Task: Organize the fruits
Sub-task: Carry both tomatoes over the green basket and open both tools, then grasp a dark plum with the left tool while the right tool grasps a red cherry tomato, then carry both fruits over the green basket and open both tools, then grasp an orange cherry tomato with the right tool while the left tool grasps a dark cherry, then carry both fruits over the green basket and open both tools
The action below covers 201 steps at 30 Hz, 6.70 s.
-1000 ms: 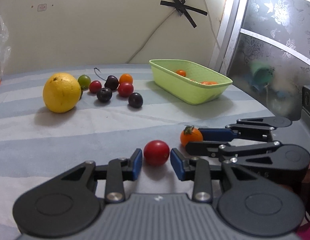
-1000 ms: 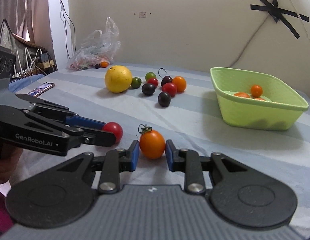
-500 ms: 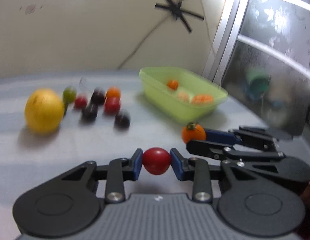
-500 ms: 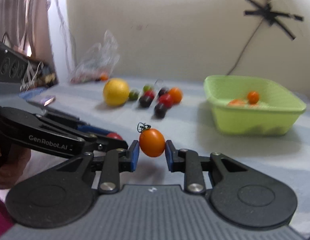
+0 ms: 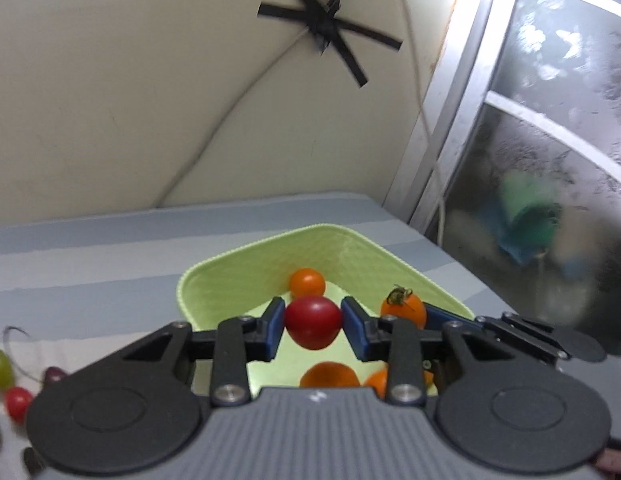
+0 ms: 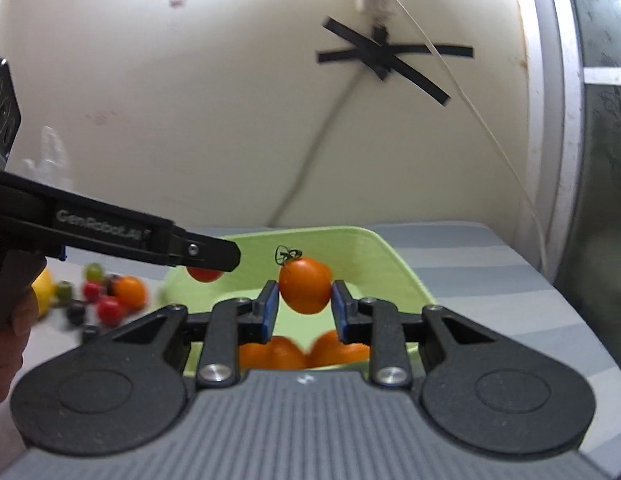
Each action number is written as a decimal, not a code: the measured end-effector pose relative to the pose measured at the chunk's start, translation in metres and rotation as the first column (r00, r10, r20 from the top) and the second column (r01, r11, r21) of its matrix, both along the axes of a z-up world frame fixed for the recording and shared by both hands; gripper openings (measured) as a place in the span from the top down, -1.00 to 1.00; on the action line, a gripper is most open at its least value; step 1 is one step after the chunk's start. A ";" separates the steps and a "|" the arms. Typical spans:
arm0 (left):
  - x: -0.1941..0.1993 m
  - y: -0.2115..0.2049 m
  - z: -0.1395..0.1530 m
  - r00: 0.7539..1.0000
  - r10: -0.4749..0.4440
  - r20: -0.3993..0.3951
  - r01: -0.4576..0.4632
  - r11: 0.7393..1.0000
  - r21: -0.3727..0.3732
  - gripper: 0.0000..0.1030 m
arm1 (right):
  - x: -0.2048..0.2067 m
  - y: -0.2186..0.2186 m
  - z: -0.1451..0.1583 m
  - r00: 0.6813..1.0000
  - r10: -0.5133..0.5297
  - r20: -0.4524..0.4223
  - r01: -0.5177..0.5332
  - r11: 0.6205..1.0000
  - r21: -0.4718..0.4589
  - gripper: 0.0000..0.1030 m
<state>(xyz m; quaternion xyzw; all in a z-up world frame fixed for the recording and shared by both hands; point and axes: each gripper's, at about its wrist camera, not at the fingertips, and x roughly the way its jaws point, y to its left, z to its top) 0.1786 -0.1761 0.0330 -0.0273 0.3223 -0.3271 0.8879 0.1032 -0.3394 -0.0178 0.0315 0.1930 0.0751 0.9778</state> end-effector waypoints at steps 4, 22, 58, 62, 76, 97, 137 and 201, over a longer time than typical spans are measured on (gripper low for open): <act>0.000 -0.014 -0.009 1.000 0.015 0.018 -0.015 1.000 0.014 -0.01 | 0.004 -0.009 -0.011 1.000 -0.029 -0.005 0.029 0.999 0.020 0.19; -0.132 0.172 -0.004 0.979 0.188 0.081 -0.191 0.981 0.028 -0.04 | -0.059 -0.016 0.015 0.978 0.018 0.206 -0.057 0.981 0.186 0.01; -0.053 0.158 -0.042 0.968 0.252 0.017 -0.252 0.967 0.037 0.47 | 0.001 0.129 -0.015 0.912 0.366 -0.186 -0.379 0.925 -0.037 0.21; -0.076 0.170 -0.036 0.973 0.229 0.029 -0.229 0.973 0.013 0.47 | -0.006 0.126 -0.011 0.911 0.375 -0.170 -0.384 0.923 -0.025 0.21; -0.111 0.201 -0.040 0.961 0.278 -0.003 -0.278 0.961 -0.006 0.47 | 0.047 0.142 -0.012 0.929 0.294 -0.226 -0.287 0.956 0.066 0.31; -0.146 0.108 -0.029 0.998 -0.054 -0.015 0.054 0.999 0.005 0.46 | -0.111 0.058 -0.031 0.964 0.211 -0.164 -0.204 0.977 0.055 0.37; -0.111 0.174 0.019 0.960 0.232 0.154 -0.229 0.973 -0.038 0.00 | -0.058 -0.009 0.001 0.983 0.017 0.182 -0.048 0.984 0.171 -0.05; 0.020 0.028 0.036 0.988 -0.119 0.102 0.107 0.988 0.115 0.45 | -0.034 0.029 0.019 0.981 0.022 0.194 -0.023 1.000 -0.001 0.45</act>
